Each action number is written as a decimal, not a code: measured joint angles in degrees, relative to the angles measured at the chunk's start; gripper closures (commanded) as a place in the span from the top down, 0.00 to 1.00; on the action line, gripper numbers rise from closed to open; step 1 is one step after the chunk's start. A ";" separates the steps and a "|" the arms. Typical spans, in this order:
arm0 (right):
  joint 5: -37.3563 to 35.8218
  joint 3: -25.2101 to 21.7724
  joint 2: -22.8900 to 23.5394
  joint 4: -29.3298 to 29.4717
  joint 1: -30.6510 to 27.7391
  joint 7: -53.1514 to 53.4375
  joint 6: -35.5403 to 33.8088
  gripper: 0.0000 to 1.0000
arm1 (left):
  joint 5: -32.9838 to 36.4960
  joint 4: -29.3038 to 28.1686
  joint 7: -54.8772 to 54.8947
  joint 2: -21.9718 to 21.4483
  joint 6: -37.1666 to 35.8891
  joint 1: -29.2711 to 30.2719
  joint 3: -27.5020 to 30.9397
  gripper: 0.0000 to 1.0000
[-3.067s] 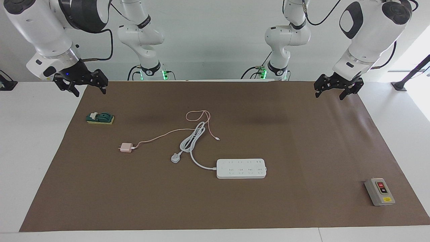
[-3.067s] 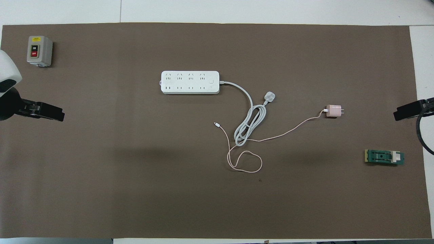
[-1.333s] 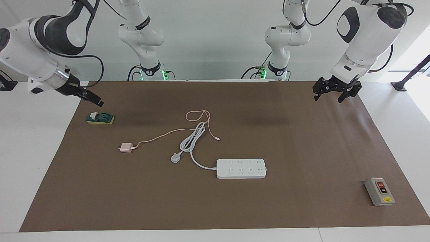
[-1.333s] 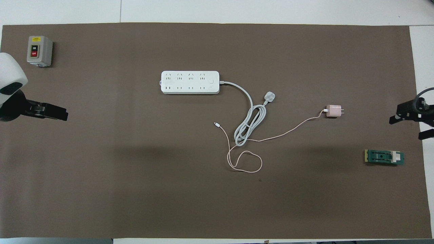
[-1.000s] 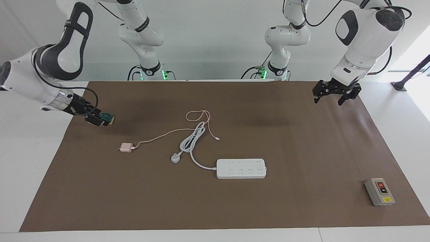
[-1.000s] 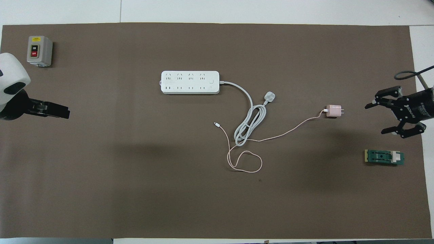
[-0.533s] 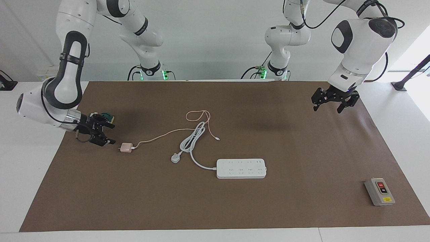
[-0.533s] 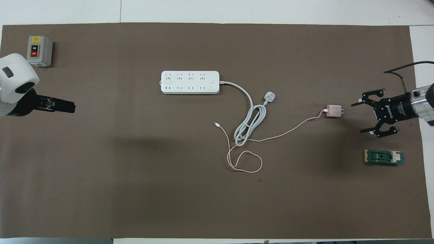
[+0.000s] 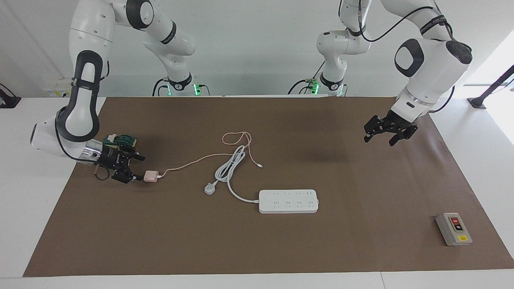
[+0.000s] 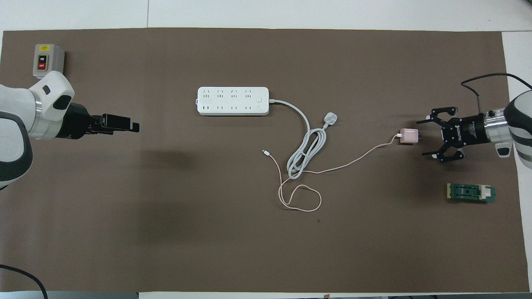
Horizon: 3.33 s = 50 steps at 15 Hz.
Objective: Plug charger into power strip
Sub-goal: 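Grasp the pink charger with the right gripper while the left gripper advances, then carry the pink charger toward the left gripper near the white power strip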
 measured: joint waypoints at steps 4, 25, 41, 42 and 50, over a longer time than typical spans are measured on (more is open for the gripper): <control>0.34 0.14 1.08 -0.01 0.85 0.00 2.15 1.00 | -15.09 -1.12 4.13 1.78 -6.36 -1.03 -0.92 0.96; 4.14 0.50 0.35 -0.34 4.62 -2.46 3.52 0.00 | -67.42 0.41 28.40 20.04 -24.44 -9.88 -1.36 0.98; 6.87 0.93 -6.05 5.72 31.70 28.26 16.62 0.00 | -67.43 -1.15 28.27 20.15 -19.38 -10.60 -1.32 0.99; 7.31 0.94 -5.90 5.73 33.89 30.28 19.04 0.00 | -67.43 -1.15 28.27 20.15 -19.38 -10.60 -1.32 0.99; 7.65 0.97 -3.77 7.58 44.85 39.50 27.71 0.00 | -67.43 -1.22 28.27 20.15 -19.32 -10.62 -1.31 0.99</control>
